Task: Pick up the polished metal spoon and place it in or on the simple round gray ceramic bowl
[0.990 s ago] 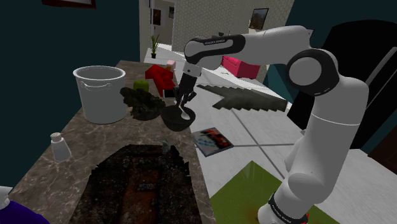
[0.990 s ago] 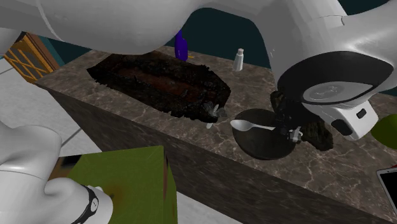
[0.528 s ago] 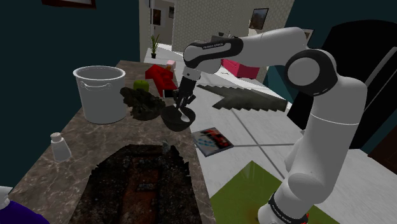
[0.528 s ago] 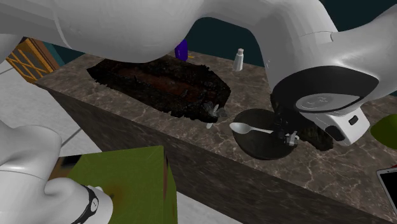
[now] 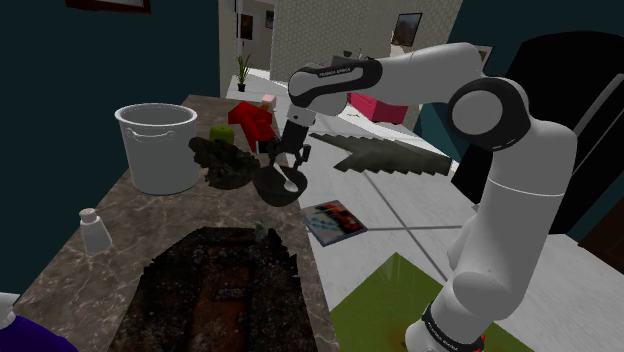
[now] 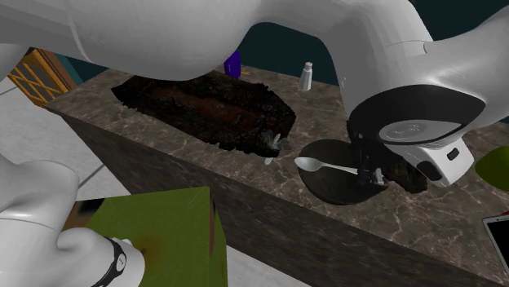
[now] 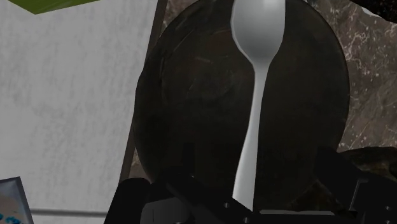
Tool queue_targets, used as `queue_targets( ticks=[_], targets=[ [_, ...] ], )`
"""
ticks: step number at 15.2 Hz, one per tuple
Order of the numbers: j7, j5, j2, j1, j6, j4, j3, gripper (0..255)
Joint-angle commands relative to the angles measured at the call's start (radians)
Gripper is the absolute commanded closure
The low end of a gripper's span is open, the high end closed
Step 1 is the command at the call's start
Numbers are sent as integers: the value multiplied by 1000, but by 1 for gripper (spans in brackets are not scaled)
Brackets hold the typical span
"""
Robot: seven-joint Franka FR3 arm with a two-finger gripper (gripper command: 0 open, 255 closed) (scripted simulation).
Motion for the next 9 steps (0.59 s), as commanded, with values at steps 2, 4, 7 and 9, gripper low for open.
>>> queue_targets(
  ticks=[2,4,7,9],
  targets=[
    [2,-3,-7,-5,-31,23,-3,0],
    [6,-8,-18,-14,-94,73,-10,0],
    [8,-10,-21,-17,-119,95,-12,0],
    [8,-10,-21,-17,-119,95,-12,0]
  ],
)
